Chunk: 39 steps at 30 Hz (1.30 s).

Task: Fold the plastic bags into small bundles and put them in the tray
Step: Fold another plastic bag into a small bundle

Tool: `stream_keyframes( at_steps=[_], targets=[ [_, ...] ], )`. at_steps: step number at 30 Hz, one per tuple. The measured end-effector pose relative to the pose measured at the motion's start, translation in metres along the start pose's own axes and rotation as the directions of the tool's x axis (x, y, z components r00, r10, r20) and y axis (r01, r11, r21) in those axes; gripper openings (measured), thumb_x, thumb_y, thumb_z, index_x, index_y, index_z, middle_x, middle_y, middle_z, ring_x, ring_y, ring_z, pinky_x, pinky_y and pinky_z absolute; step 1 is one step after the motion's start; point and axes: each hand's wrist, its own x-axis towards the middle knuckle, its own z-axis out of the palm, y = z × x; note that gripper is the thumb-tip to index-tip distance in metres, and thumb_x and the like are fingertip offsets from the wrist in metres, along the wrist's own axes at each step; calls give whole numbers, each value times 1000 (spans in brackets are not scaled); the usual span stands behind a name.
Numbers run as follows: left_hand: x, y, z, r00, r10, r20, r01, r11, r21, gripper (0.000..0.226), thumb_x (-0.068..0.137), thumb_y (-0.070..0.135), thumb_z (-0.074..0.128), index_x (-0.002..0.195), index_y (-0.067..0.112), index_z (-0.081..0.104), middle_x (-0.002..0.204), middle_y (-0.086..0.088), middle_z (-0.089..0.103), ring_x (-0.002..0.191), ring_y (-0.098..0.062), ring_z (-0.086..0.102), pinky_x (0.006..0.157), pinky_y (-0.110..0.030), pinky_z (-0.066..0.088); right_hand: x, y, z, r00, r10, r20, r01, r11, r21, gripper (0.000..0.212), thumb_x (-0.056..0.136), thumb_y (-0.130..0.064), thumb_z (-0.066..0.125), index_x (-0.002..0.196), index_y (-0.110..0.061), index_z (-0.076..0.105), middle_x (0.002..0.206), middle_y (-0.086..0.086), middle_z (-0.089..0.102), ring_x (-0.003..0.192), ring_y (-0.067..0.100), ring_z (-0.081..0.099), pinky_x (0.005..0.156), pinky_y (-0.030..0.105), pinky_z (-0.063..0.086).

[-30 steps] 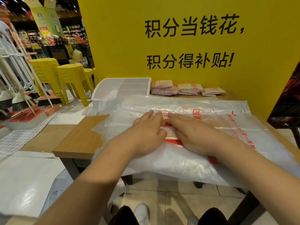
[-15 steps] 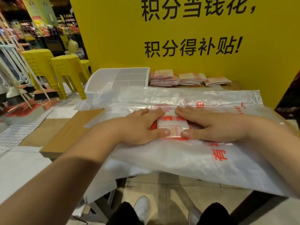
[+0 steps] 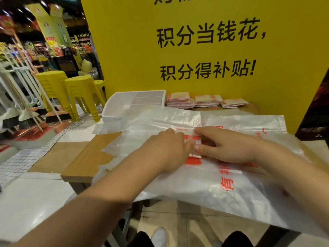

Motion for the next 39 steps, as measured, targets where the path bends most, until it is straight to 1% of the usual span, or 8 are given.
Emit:
stream_keyframes(
  at_steps=[5,9,16,22,25,27,31,39],
  targets=[
    [-4,3,8,993,-120,-10,118,984,-133,72,92,71,42,142,19,40,139,-5,49,124,-27,47,98,-42,42,-23,10,1,993,109,-33,-111,993,-49,85,92,-67,38,159,-23,12,165,-8,14,149,12,22,121,32,22],
    [-3,-2,7,994,-105,34,110,973,-203,73,92,63,48,150,20,33,147,-5,37,136,-25,34,107,-42,38,-37,17,-2,969,238,-68,-247,948,-200,63,100,-59,36,152,-24,33,157,-2,33,141,20,36,116,34,31],
    [-13,-15,-11,987,51,152,-18,977,-211,61,98,36,51,155,32,28,158,2,33,143,-21,32,117,-36,30,-24,39,-4,980,198,-14,-198,972,-123,53,108,-41,30,159,-30,20,167,-7,10,153,13,7,120,27,3],
    [-12,-16,7,999,49,17,-39,927,-374,41,107,34,33,147,30,45,153,4,44,134,-17,44,111,-30,34,-29,4,9,948,16,-319,-24,999,-23,51,105,-43,31,153,-27,34,159,-7,35,145,12,30,119,30,23],
    [-10,-15,17,996,60,-64,-82,892,-444,33,106,42,38,131,28,54,130,4,60,108,-12,56,90,-27,42,-26,-21,20,958,-110,-265,113,994,-3,46,107,-40,34,152,-30,36,154,-12,40,141,7,34,112,21,24],
    [-9,-20,25,993,101,-62,-118,880,-461,34,105,41,40,137,32,48,137,8,56,116,-12,54,95,-27,41,-20,-25,26,968,-126,-219,132,991,14,46,107,-40,34,152,-32,34,154,-14,40,139,5,35,107,15,24],
    [-7,-29,36,984,166,-58,-176,902,-394,47,106,43,34,153,41,26,162,16,23,150,-11,19,124,-39,15,-14,-20,34,994,-68,-80,64,997,-50,58,106,-48,25,160,-31,12,166,-13,10,151,1,8,121,20,6],
    [-13,-42,33,980,140,139,-101,961,-257,61,105,53,21,158,39,-5,164,17,-14,150,-6,-18,122,-37,-13,-18,-2,18,993,-9,115,12,1000,-26,57,106,-48,24,158,-37,2,160,-28,-7,144,-9,-11,116,17,-8]
  ],
)
